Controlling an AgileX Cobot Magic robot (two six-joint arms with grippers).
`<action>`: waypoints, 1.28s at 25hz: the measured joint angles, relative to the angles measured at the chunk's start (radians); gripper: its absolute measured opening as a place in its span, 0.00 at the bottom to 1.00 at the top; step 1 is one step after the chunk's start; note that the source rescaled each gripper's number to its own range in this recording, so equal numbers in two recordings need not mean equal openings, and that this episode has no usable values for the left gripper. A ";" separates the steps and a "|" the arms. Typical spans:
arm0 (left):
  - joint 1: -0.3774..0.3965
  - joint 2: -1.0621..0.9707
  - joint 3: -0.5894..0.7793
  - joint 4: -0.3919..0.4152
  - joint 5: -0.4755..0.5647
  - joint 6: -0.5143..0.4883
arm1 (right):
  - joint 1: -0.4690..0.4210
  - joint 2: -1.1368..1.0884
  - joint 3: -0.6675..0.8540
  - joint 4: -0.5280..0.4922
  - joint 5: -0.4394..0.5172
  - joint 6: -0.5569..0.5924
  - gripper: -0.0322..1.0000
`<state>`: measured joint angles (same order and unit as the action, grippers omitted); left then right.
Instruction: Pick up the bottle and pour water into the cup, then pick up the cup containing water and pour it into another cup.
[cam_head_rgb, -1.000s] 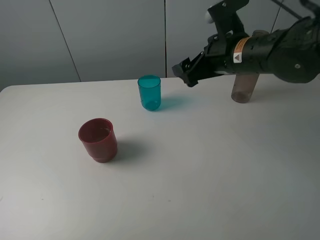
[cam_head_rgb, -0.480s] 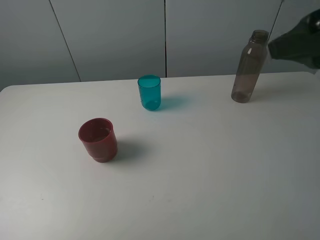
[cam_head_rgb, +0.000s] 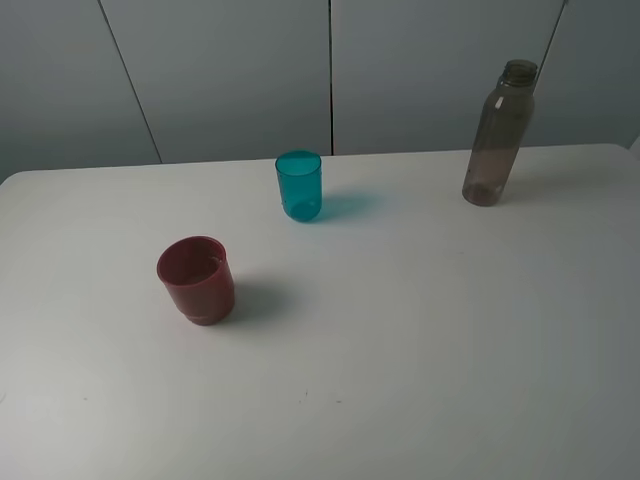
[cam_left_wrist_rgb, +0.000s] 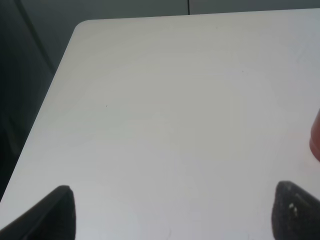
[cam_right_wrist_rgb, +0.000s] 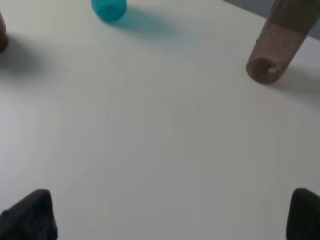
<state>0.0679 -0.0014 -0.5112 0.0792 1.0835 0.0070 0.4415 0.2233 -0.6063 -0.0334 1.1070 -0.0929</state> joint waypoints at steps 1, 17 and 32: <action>0.000 0.000 0.000 0.000 0.000 0.000 | 0.000 -0.039 0.007 0.000 0.000 0.000 1.00; 0.000 0.000 0.000 0.000 0.000 0.000 | 0.000 -0.224 0.093 0.044 -0.010 0.119 1.00; 0.000 0.000 0.000 0.000 0.000 0.000 | -0.346 -0.224 0.093 0.019 -0.010 0.156 1.00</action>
<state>0.0679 -0.0014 -0.5112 0.0792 1.0835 0.0070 0.0954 -0.0004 -0.5129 -0.0148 1.0974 0.0629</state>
